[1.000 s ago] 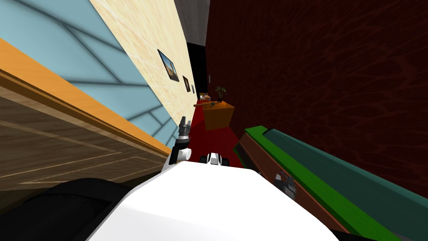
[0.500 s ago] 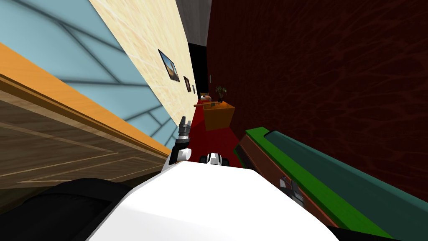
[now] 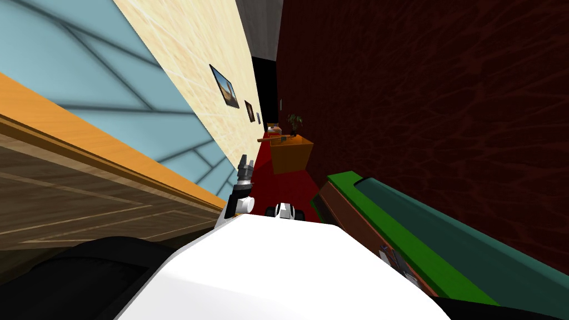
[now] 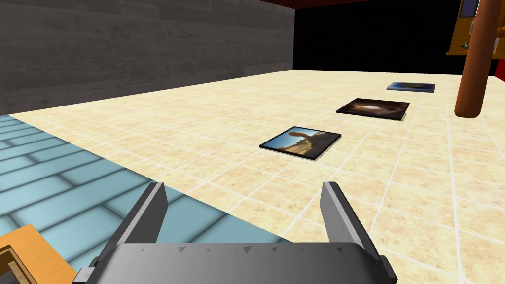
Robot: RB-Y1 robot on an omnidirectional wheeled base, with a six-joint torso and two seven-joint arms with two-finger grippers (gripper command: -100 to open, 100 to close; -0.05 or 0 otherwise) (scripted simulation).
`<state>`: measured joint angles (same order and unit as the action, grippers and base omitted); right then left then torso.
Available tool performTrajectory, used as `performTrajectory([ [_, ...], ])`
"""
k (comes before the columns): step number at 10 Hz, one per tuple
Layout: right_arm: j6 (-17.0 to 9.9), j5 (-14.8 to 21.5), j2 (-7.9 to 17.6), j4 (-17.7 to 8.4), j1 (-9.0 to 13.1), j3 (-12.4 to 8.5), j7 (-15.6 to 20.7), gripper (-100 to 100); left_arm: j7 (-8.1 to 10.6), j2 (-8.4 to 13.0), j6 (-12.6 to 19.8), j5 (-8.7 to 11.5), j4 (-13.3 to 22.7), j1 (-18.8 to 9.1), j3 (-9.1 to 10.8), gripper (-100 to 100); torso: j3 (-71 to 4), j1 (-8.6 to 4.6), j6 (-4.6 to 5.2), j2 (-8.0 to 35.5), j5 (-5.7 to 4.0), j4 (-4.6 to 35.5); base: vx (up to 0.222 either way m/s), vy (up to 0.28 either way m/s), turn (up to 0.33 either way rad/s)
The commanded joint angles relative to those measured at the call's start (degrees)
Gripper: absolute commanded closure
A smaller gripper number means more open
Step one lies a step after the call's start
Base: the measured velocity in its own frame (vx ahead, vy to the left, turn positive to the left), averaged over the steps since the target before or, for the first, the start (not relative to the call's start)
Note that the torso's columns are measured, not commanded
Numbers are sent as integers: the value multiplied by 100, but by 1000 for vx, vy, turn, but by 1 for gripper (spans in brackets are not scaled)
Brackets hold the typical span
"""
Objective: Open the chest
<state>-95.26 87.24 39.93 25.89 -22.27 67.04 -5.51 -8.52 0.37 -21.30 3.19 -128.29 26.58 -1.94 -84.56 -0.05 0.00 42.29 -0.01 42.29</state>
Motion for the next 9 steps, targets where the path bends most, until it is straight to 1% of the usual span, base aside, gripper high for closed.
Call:
performTrajectory([
  [1,-44,64,152,217,-144,74,84,-100,0,0,0,0,0,0,0,0,3,6,1,5,1,1,9,-12,-2],
  [2,-100,252,314,225,-370,287,42,-100,0,0,0,0,0,-1,0,0,6,12,0,11,3,3,36,-24,48],
  [6,-212,640,653,237,-847,731,-47,-100,0,0,0,0,0,0,0,0,-4,3,0,-6,1,-2,56,-45,45],
  [7,-212,640,653,237,-847,731,-47,-100,0,0,0,0,0,0,0,0,-2,5,0,-3,2,-1,41,-30,9],
  [8,-255,819,814,240,-1078,940,-89,-100,0,0,0,0,0,0,0,0,3,10,1,4,2,1,47,-26,44],
  [9,-272,900,887,240,-1185,1036,-109,-100,0,0,0,0,0,0,0,0,2,9,0,3,3,1,65,-39,49],
])
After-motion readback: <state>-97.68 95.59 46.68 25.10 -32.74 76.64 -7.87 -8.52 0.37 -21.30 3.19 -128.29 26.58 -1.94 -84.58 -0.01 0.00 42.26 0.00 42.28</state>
